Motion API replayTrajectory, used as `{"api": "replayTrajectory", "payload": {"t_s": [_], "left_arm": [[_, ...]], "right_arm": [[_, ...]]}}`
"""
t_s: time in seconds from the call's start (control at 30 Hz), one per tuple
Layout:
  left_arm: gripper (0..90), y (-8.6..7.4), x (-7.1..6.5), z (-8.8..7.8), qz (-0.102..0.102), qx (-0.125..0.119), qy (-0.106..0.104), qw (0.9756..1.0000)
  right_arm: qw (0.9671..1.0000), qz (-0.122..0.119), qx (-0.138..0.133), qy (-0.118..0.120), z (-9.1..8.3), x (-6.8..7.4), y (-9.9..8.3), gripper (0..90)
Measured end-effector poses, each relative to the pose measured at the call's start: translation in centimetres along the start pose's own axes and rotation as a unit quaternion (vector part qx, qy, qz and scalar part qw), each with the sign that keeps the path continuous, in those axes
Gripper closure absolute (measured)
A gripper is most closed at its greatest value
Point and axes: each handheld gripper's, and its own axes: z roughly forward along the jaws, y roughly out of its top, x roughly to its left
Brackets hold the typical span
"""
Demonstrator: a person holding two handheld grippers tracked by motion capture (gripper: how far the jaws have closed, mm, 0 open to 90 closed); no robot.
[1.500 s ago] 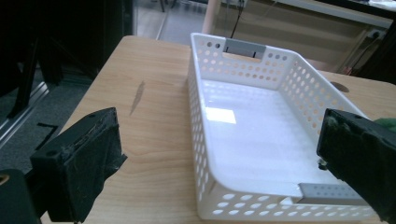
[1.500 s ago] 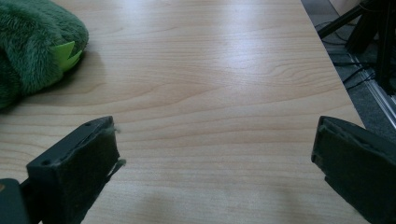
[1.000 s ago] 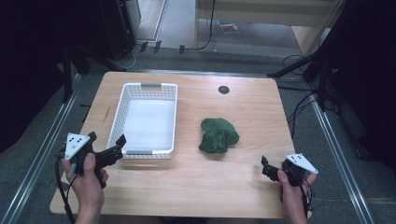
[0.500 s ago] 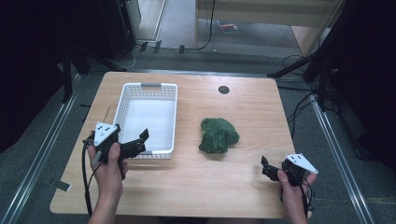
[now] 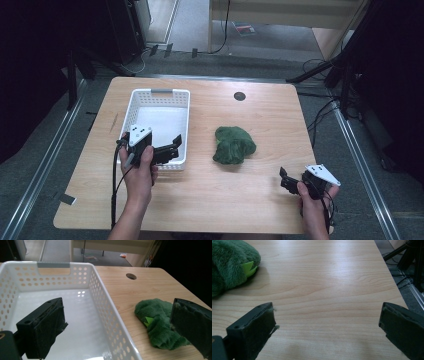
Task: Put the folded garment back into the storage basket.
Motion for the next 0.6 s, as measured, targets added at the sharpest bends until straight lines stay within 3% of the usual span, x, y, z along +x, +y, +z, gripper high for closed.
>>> {"api": "replayTrajectory", "payload": {"t_s": [0.6], "left_arm": [[0.7, 1.0, -3.3, 3.3, 0.0, 0.013, -0.026, 0.9996]], "right_arm": [[1.0, 0.005, 0.001, 0.001, 0.0, 0.0, 0.0, 0.8]]}}
